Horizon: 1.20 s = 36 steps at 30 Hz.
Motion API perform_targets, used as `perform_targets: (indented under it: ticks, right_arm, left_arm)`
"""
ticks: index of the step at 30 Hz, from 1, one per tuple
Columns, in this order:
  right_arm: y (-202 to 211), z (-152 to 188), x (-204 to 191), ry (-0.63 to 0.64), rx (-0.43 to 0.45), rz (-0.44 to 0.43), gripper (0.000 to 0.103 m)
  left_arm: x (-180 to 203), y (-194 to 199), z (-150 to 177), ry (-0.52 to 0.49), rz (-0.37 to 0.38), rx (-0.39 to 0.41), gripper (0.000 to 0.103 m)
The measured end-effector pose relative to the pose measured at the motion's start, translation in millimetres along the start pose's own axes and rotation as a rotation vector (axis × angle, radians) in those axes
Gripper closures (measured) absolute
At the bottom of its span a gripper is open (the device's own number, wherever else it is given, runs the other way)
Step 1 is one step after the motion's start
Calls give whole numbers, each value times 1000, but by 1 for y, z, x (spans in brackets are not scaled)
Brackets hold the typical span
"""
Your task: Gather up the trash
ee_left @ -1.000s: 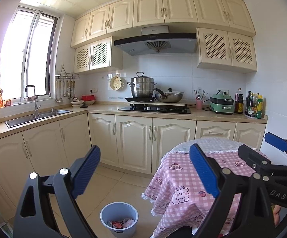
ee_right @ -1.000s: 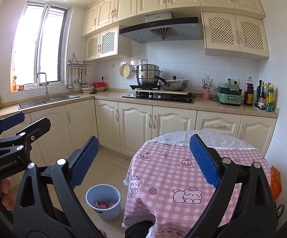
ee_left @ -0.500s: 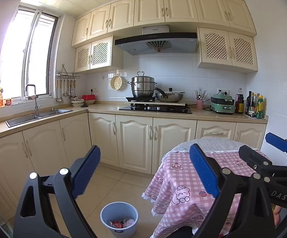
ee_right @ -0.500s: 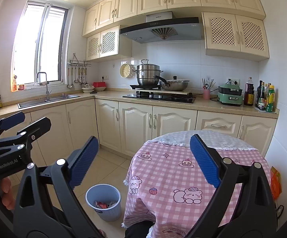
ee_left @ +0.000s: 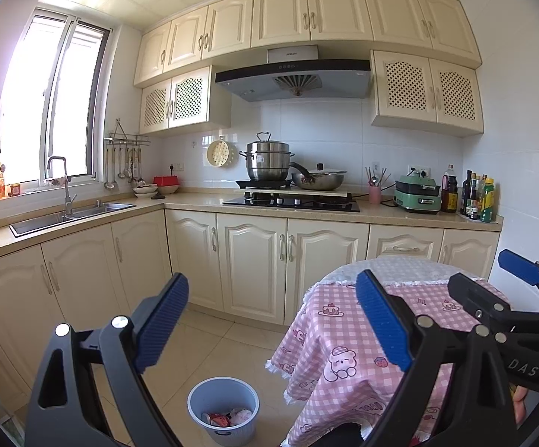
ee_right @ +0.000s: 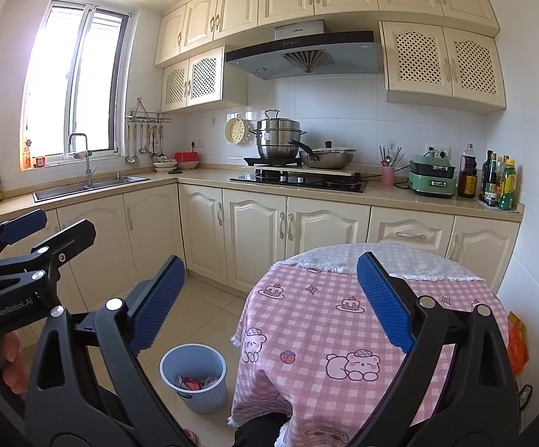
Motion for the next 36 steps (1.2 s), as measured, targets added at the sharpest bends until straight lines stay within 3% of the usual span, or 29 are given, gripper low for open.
perform_targets:
  ticks: [36]
  right_arm:
    - [-1,11,0,0,-20,-7,11]
  left_arm:
    - [-1,1,9,1,2,-15,14]
Point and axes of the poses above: each gripper's, at about its wrist camera, not at the fingertips, and y roughly against the way its jaws point, x to its right, z to its underside, the point moved 9 cm from there along -y, roughly the way its jaws point, and after that the axes turned 13 degrees about x, right-handed, at the moved point
